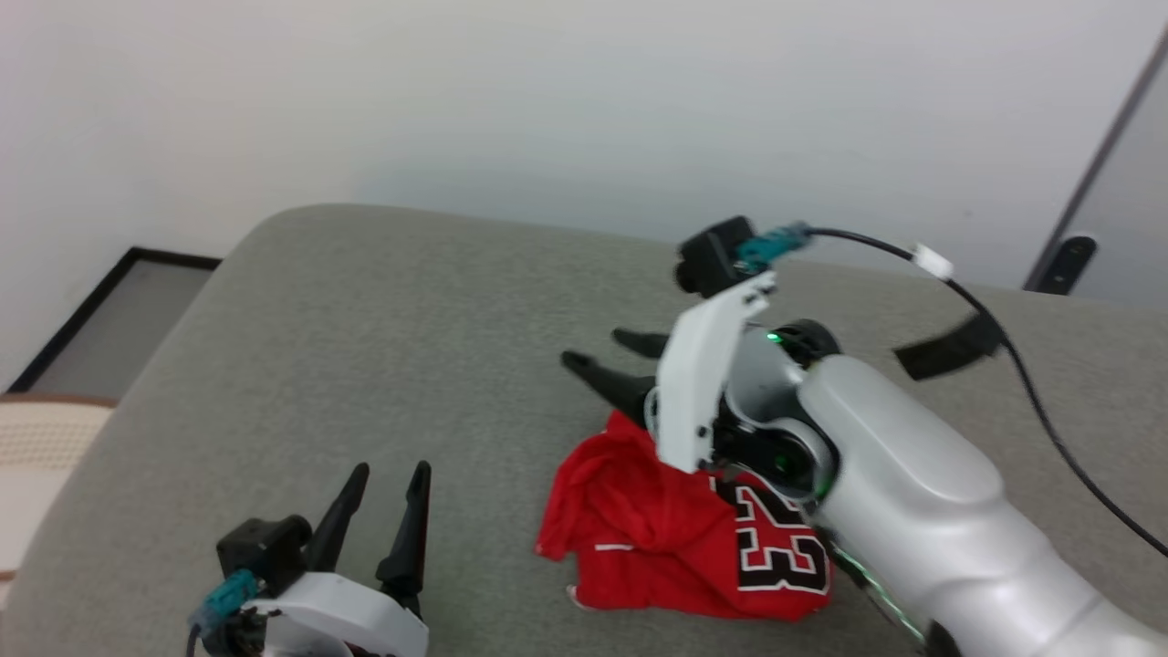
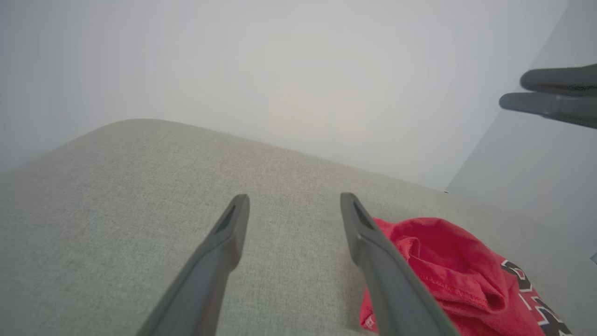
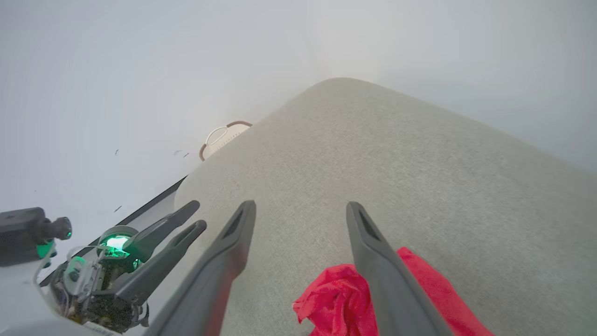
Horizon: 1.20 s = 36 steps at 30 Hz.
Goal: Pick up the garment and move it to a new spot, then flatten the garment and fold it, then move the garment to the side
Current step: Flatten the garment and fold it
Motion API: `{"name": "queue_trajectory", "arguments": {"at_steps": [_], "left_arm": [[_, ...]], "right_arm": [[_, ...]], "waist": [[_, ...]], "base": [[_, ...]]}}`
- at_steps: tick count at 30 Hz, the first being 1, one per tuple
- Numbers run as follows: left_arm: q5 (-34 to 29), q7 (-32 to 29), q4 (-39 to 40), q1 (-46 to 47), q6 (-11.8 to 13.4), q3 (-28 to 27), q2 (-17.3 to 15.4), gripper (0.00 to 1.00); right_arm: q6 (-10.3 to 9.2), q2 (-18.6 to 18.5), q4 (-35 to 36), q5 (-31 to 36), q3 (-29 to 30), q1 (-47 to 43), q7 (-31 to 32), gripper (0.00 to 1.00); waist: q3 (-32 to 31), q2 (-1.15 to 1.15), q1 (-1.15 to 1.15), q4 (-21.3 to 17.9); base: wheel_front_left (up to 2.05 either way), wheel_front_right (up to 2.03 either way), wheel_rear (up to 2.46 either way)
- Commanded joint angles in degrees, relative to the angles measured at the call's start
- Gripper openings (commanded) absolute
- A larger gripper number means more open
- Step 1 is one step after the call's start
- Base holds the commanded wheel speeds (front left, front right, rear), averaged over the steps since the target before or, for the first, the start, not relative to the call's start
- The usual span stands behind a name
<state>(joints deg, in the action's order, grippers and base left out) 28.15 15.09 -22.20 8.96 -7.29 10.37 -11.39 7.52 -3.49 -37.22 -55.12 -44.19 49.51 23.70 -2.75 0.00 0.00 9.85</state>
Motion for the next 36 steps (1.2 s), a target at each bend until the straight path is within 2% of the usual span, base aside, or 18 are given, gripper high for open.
{"name": "queue_trajectory", "arguments": {"at_steps": [1,6,11,19,25,36], "left_arm": [[-0.3,0.0,0.2,-0.6,0.1,0.0,-0.3,1.0],[-0.5,0.0,0.8,-0.8,0.6,-0.5,-0.7,1.0],[-1.3,0.0,1.7,-1.1,1.0,-0.4,-1.4,1.0],[-3.0,0.0,3.9,-2.3,1.6,-1.3,-0.4,1.0],[-4.2,0.0,4.7,-3.1,1.5,-2.2,0.2,1.0],[-5.9,0.0,5.5,-4.2,0.8,-4.2,0.9,1.0]], "right_arm": [[-0.07,-1.3,1.6,1.3,0.7,-1.8,-2.2,1.0],[-0.07,-5.9,8.3,4.1,2.0,-6.2,-10.1,1.0],[-0.06,-10.3,12.0,8.9,3.2,-10.9,-18.5,1.0],[-0.07,-13.8,11.6,19.8,8.6,-18.1,-33.9,1.0],[-0.07,-12.8,11.0,26.3,15.1,-24.0,-38.4,1.0],[-0.07,-8.8,16.3,35.0,27.5,-34.2,-38.9,1.0]], "waist": [[0.2,0.0,0.0,-2.1],[0.6,0.0,0.0,-5.3],[0.9,0.0,0.0,-8.5],[1.3,0.0,0.0,-12.1],[1.3,0.0,0.0,-13.5],[1.2,0.0,0.0,-15.0]], "base": [[0.0,0.0,0.0],[0.0,0.0,0.0],[0.0,0.0,0.0],[0.0,0.0,0.0],[0.0,0.0,0.0],[0.0,0.0,0.0]]}}
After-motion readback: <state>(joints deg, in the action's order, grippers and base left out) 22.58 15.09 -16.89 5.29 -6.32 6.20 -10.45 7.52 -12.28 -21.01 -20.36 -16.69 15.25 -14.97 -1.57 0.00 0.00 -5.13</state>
